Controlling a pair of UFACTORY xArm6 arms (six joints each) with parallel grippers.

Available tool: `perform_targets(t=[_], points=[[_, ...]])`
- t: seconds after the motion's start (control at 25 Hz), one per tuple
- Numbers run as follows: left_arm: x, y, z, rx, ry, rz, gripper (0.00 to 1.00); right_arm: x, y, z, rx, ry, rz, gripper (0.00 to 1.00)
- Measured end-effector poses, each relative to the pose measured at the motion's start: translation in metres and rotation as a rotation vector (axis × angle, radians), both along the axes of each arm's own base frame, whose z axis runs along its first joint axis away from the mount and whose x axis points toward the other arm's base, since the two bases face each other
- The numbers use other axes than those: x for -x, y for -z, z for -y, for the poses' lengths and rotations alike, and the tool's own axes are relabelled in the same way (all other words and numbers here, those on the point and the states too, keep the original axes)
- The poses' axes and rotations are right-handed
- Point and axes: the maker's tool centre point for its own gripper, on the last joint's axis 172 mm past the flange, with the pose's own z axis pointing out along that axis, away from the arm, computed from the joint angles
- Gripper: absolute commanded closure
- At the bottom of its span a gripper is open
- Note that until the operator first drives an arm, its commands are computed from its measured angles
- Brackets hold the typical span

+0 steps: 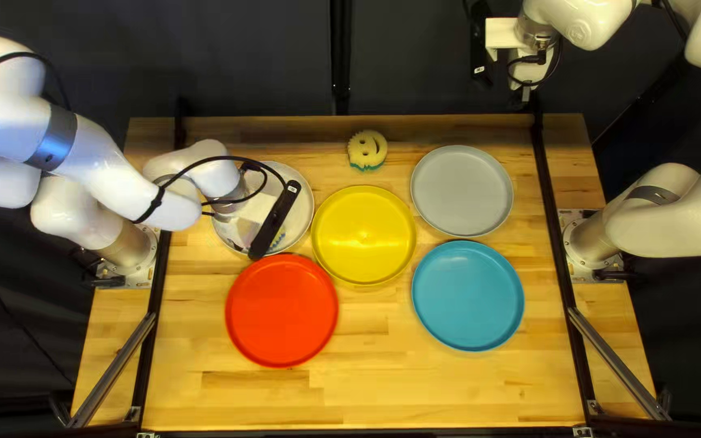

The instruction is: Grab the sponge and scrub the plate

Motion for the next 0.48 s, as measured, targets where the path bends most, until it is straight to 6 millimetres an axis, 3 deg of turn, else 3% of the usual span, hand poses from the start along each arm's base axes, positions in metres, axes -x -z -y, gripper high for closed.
perform_targets(t=[0.48], points=[[0.053, 0.002, -0.067, 0.032, -0.027, -0.026, 1.0, 0.0, 0.0, 0.0, 0.0, 0.0, 0.0, 0.0]])
